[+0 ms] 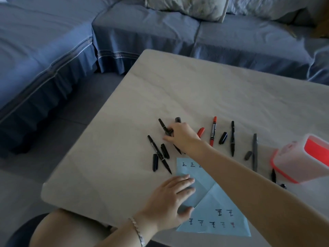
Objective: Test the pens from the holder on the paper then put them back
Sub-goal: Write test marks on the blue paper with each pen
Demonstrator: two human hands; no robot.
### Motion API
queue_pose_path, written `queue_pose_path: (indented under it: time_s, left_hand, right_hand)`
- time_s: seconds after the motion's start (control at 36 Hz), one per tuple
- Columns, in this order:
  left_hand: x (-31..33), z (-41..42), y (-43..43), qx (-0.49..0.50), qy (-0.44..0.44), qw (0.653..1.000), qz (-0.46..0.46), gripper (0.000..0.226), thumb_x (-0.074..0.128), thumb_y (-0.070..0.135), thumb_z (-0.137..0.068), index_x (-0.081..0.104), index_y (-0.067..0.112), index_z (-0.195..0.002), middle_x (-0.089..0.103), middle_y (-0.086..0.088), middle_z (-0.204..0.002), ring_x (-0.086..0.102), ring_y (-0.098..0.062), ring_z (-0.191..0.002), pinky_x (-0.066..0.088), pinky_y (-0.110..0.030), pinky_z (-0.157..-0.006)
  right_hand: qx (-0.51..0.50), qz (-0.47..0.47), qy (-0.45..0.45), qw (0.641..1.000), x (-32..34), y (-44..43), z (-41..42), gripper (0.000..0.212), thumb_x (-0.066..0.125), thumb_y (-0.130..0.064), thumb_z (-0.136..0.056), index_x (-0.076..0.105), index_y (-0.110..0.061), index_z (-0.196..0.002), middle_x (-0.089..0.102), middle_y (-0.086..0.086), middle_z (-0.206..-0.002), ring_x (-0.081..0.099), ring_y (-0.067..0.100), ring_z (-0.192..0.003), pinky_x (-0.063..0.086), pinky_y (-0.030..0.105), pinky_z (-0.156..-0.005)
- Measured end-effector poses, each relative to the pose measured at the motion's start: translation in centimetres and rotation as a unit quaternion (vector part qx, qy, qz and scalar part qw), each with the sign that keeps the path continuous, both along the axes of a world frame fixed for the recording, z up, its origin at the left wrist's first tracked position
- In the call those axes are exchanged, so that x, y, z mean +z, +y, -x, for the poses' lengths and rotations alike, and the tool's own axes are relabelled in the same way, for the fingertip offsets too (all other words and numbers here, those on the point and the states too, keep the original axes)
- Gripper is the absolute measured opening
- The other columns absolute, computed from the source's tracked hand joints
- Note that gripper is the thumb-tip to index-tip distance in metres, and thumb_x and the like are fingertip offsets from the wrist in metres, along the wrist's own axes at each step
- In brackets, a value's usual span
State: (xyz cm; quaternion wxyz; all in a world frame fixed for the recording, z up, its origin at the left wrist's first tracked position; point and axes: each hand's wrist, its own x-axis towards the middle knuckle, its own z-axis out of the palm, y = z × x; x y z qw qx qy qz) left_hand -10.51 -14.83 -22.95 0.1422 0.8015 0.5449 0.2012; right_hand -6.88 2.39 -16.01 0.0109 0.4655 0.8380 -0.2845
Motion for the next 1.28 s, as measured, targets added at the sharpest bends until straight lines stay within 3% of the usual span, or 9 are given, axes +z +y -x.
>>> queue_pose_path:
  time_s: [0.17,0.31,0.47,0.75,0.86,0.97,1.06,1.11,1.28]
  left_hand:
    - [0.0,0.1,0.1,0.003,-0.014,1.0,-0.014,0.043,0.055,0.046,-0.077,0.068,0.021,-0.109,0.061,0.006,-0.126,0.051,-0.007,-0.121,0.035,-0.021,-0.107]
    - [0.0,0.0,0.0,0.0,-0.007,1.0,-0.029,0.043,0.053,0.047,-0.078,0.068,0.022,-0.109,0.062,0.006,-0.124,0.053,-0.007,-0.118,0.038,-0.023,-0.105]
    - [-0.3,0.0,0.0,0.001,-0.02,1.0,-0.023,0.042,0.057,0.043,-0.079,0.066,0.018,-0.112,0.065,0.005,-0.117,0.056,-0.011,-0.112,0.046,-0.028,-0.1]
    - [0.0,0.0,0.0,0.002,-0.022,0.999,-0.045,0.042,0.058,0.042,-0.077,0.068,0.017,-0.109,0.065,0.004,-0.117,0.054,-0.009,-0.113,0.04,-0.023,-0.102]
    - [0.1,0.1,0.0,0.004,-0.022,0.999,-0.04,0.041,0.056,0.043,-0.078,0.068,0.017,-0.108,0.065,0.004,-0.117,0.054,-0.009,-0.113,0.041,-0.023,-0.102]
    - [0.4,0.0,0.0,0.006,-0.003,0.999,-0.043,0.041,0.052,0.045,-0.078,0.069,0.02,-0.105,0.064,0.005,-0.121,0.054,-0.008,-0.117,0.033,-0.019,-0.105]
    - [0.0,0.1,-0.1,0.002,-0.007,0.998,-0.061,0.037,0.055,0.042,-0.079,0.071,0.017,-0.102,0.065,0.002,-0.12,0.055,-0.011,-0.117,0.039,-0.023,-0.104]
    - [-0.1,0.1,-0.3,0.011,-0.009,0.996,-0.083,0.033,0.057,0.039,-0.08,0.072,0.016,-0.099,0.068,0.001,-0.115,0.059,-0.012,-0.113,0.046,-0.026,-0.099]
    - [-0.3,0.4,-1.0,0.041,0.006,0.996,-0.077,0.031,0.057,0.036,-0.08,0.073,0.016,-0.094,0.069,-0.001,-0.113,0.06,-0.013,-0.113,0.05,-0.03,-0.094]
  right_hand:
    - [-0.01,-0.055,0.001,0.998,-0.1,-0.6,-0.5,0.035,0.059,-0.032,-0.088,0.055,-0.004,-0.109,0.06,0.014,-0.1,0.059,0.03,-0.089,0.051,0.037,-0.075]
    - [-0.002,-0.032,0.003,0.999,0.3,-2.6,-0.4,0.022,0.057,-0.03,-0.086,0.062,-0.009,-0.09,0.064,0.011,-0.094,0.06,0.029,-0.088,0.045,0.031,-0.068]
    - [0.029,-0.001,-0.099,0.995,-0.3,-4.3,-0.3,0.051,0.064,-0.041,-0.081,0.033,-0.014,-0.051,0.034,0.001,-0.051,0.037,0.019,-0.049,0.025,0.024,-0.042]
    - [0.004,0.015,-0.118,0.993,0.5,-4.4,-0.3,0.046,0.068,-0.034,-0.078,0.035,-0.013,-0.054,0.038,0.0,-0.056,0.049,0.025,-0.07,0.041,0.029,-0.06]
    - [0.0,0.015,-0.114,0.993,0.2,-4.5,-0.5,0.043,0.068,-0.03,-0.077,0.036,-0.013,-0.054,0.039,0.0,-0.055,0.049,0.025,-0.067,0.04,0.026,-0.053]
    - [-0.004,0.042,-0.079,0.996,0.5,-3.8,-1.3,0.028,0.066,-0.027,-0.077,0.053,-0.008,-0.061,0.041,0.001,-0.052,0.046,0.021,-0.056,0.031,0.022,-0.043]
    - [-0.028,0.076,0.007,0.997,2.0,-3.0,-2.8,0.035,0.065,-0.028,-0.078,0.06,0.001,-0.059,0.038,0.002,-0.048,0.033,0.013,-0.043,0.028,0.021,-0.041]
    - [-0.075,0.081,0.071,0.991,3.1,-2.4,-4.3,0.031,0.065,-0.028,-0.079,0.064,-0.002,-0.064,0.046,0.002,-0.05,0.038,0.012,-0.045,0.033,0.02,-0.045]
    - [-0.249,0.121,0.275,0.921,4.6,-2.4,-9.8,0.029,0.052,-0.009,-0.087,0.051,-0.011,-0.057,0.049,-0.006,-0.036,0.038,0.004,-0.031,0.031,0.012,-0.035]
